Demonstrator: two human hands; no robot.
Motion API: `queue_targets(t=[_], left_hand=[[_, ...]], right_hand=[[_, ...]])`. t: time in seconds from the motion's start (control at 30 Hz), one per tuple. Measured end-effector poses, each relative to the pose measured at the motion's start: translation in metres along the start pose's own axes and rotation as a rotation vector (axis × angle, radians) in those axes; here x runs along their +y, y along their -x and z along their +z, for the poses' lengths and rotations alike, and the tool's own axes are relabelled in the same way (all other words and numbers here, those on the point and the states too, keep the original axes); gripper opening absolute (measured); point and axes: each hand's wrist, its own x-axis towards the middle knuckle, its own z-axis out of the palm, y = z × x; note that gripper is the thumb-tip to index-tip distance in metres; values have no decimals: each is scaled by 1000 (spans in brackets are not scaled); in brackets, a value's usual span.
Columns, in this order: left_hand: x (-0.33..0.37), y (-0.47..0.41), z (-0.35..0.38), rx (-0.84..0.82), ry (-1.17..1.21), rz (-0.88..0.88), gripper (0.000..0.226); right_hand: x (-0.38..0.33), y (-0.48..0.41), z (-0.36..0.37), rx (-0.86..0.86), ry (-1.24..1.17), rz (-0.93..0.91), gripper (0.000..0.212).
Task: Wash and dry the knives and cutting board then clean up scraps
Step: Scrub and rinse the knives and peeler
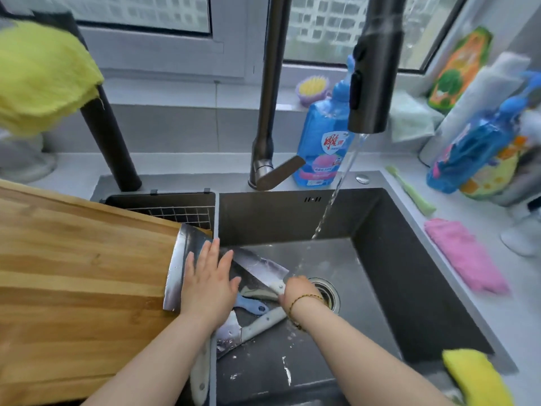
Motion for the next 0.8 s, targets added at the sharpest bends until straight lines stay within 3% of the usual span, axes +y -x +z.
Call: queue_targets(t=[0.1, 0.2, 0.23, 0.37, 0.47, 0.6, 0.8], left_hand=[[7, 5, -3, 30, -76, 68, 47], [25, 18, 0, 195, 119, 234, 25], [35, 25, 0, 141, 211, 243, 22], [81, 38, 4, -360, 588, 78, 30], [115, 37, 3, -595, 968, -113, 32], [141, 35, 4, -666, 1133, -198, 28], [167, 34, 7, -565, 1226, -272, 17]], right_hand=[[19, 27, -11, 7, -44, 48, 36], [38, 51, -20, 38, -153, 128, 37], [44, 56, -21, 53, -202, 147, 39], [60, 78, -22, 144, -410, 188, 41], [68, 91, -18, 228, -536, 202, 43], [76, 100, -13, 277, -668, 252, 41], [84, 111, -13, 293, -755, 193, 35]])
